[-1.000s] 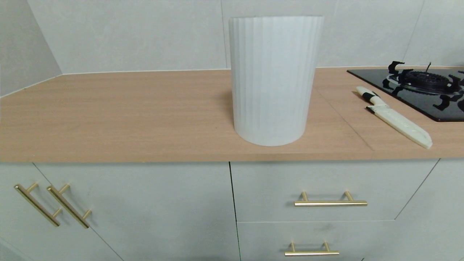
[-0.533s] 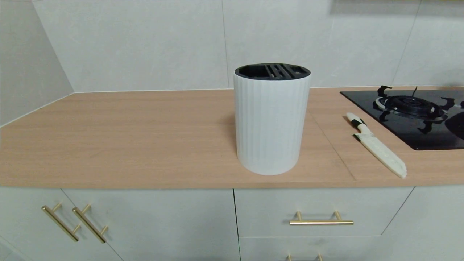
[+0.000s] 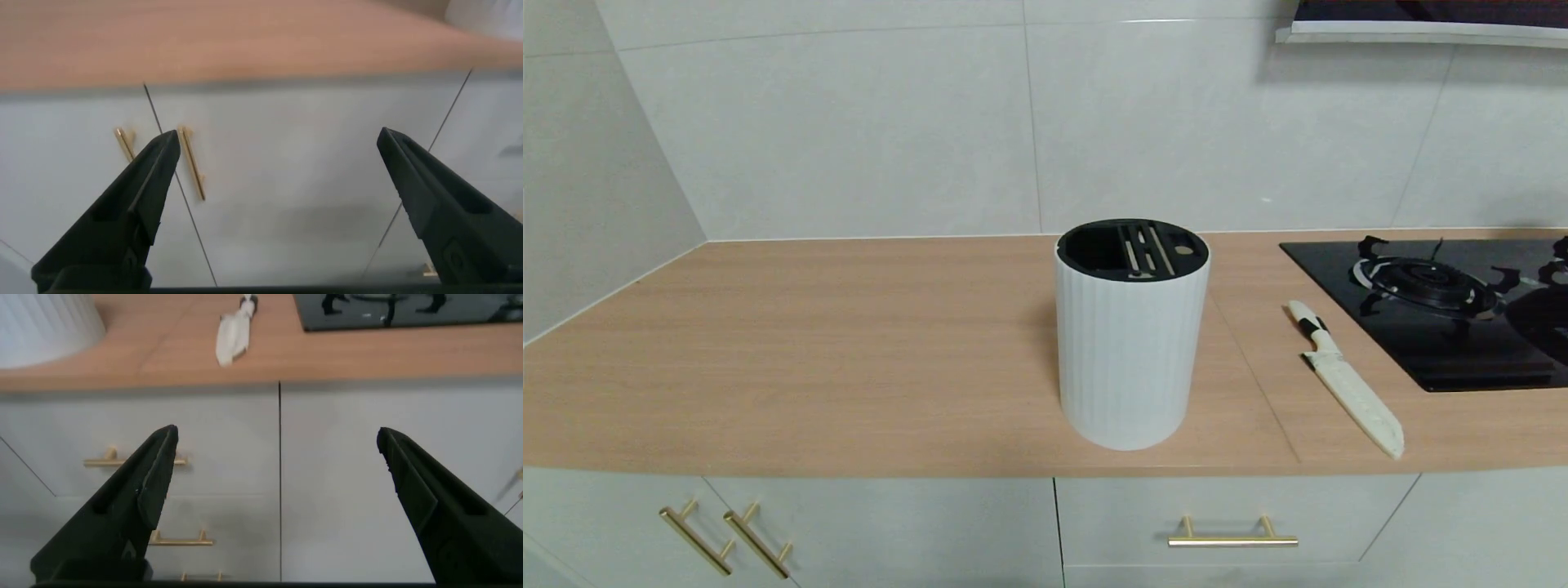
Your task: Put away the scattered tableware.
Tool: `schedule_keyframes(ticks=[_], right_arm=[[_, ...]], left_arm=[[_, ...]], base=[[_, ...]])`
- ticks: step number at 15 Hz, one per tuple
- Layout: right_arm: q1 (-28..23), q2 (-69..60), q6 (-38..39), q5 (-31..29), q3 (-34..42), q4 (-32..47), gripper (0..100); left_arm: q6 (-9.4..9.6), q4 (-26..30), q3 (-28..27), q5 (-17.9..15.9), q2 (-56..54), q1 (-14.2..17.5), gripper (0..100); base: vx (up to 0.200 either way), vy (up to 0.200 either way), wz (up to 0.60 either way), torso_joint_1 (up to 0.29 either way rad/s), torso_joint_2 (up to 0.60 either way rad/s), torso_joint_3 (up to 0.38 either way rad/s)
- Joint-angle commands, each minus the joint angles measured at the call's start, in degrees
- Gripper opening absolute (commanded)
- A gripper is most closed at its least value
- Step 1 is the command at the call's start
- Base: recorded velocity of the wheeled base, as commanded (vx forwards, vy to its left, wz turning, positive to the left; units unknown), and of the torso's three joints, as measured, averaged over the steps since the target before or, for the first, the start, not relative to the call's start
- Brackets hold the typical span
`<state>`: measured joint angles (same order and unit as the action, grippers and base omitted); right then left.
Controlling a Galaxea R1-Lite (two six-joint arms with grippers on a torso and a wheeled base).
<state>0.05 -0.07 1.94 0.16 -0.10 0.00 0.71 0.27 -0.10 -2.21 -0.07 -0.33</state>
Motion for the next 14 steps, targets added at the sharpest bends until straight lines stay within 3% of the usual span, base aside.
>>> schedule_keyframes(ticks=[1,14], right_arm=[[0.0,0.1,0.0,0.0,0.0,0.0,100],[0.0,0.1,0.0,0.0,0.0,0.0,100]], left_arm=[[0.0,-0.1,0.0,0.0,0.1,0.0,100],[0.0,-0.1,0.0,0.0,0.1,0.0,100]], base=[[0.0,0.0,0.0,0.242,-0.51,-0.29],[0.0,0.0,0.0,0.258,-0.56,-0.3]])
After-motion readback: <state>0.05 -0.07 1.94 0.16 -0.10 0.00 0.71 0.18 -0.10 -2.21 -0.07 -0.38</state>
